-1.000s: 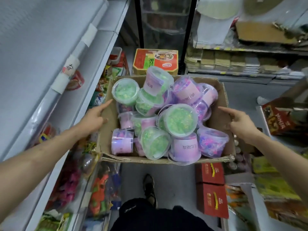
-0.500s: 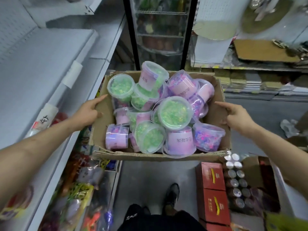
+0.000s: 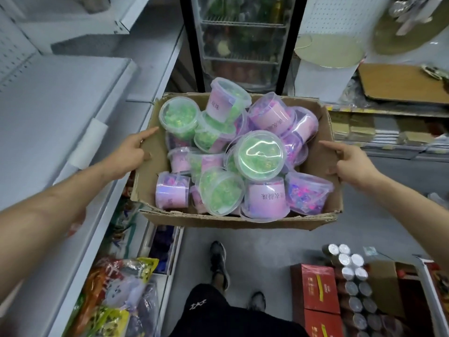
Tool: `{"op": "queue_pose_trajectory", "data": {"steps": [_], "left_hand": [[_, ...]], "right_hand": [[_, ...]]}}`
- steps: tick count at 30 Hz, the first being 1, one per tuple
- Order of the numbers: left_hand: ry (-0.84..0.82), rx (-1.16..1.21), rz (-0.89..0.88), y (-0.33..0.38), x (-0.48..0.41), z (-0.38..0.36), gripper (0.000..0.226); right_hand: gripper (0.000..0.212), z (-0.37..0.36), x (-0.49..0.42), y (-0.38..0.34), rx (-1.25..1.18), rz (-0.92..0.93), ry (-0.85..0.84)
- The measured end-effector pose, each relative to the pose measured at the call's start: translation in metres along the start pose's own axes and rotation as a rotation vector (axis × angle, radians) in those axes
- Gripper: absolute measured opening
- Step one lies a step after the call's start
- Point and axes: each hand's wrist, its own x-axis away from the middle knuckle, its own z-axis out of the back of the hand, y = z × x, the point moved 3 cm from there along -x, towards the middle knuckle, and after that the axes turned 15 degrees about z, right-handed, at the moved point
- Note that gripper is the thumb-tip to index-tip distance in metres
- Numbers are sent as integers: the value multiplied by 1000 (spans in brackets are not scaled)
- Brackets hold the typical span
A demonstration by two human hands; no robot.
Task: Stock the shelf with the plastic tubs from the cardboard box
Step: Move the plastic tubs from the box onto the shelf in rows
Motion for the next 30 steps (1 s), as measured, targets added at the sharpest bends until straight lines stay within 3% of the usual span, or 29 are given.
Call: {"op": "queue_pose_trajectory", "data": {"steps": [8,30], "left_hand": [[-34,-29,-37,19,-103,36,90],[-4,-106,88,32,-227,53,85]], "right_hand": [[88,-14,-62,-15,-77,-64,85],[89,-58,-195,-13,-60,-165,-30]]}}
